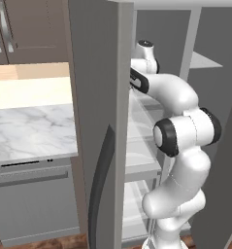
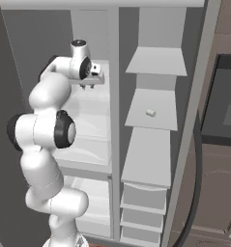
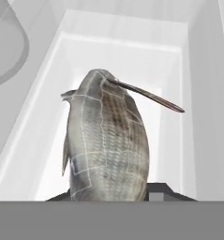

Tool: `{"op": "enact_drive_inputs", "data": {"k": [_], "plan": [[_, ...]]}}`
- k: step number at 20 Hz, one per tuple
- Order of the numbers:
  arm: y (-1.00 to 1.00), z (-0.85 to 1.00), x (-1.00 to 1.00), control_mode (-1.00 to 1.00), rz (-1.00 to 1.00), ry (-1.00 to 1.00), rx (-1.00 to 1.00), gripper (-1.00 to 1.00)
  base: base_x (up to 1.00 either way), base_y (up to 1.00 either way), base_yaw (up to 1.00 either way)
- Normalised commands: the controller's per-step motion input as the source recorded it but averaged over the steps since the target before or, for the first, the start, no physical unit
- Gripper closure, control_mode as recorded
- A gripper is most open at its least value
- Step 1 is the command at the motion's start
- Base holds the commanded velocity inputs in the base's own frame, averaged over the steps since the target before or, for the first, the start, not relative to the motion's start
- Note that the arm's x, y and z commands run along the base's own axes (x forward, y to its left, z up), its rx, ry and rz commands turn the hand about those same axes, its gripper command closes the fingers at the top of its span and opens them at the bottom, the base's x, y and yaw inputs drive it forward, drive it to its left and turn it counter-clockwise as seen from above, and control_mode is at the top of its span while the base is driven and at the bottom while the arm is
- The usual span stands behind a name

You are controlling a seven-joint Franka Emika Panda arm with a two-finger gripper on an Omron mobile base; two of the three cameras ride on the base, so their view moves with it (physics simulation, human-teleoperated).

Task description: There's a fish in the fridge that needs to be moved to the freezer for freezing. Pick up the fish from the fridge, place it on any shelf in the freezer, and close the fridge and freezer doors when done.

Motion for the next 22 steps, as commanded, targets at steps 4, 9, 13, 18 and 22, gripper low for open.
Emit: {"op": "enact_drive_inputs", "data": {"k": [4, 9, 13, 18, 22], "plan": [[0.0, -0.01, -1.0, -1.0, 0.0, -0.08, 0.01, 1.0, 0.0, 0.0, 0.0], [0.0, 0.1, -1.0, -1.0, 0.0, -0.02, 0.0, 1.0, 0.0, 0.0, 0.0], [0.02, 0.56, -1.0, -1.0, 0.0, -0.03, 0.0, 1.0, 0.0, 0.0, 0.0], [0.06, 0.7, -1.0, -1.0, 0.0, 0.01, -0.01, 1.0, 0.0, 0.0, 0.0], [0.0, 0.54, -1.0, -1.0, 0.01, 0.01, -0.09, 1.0, 0.0, 0.0, 0.0]]}}
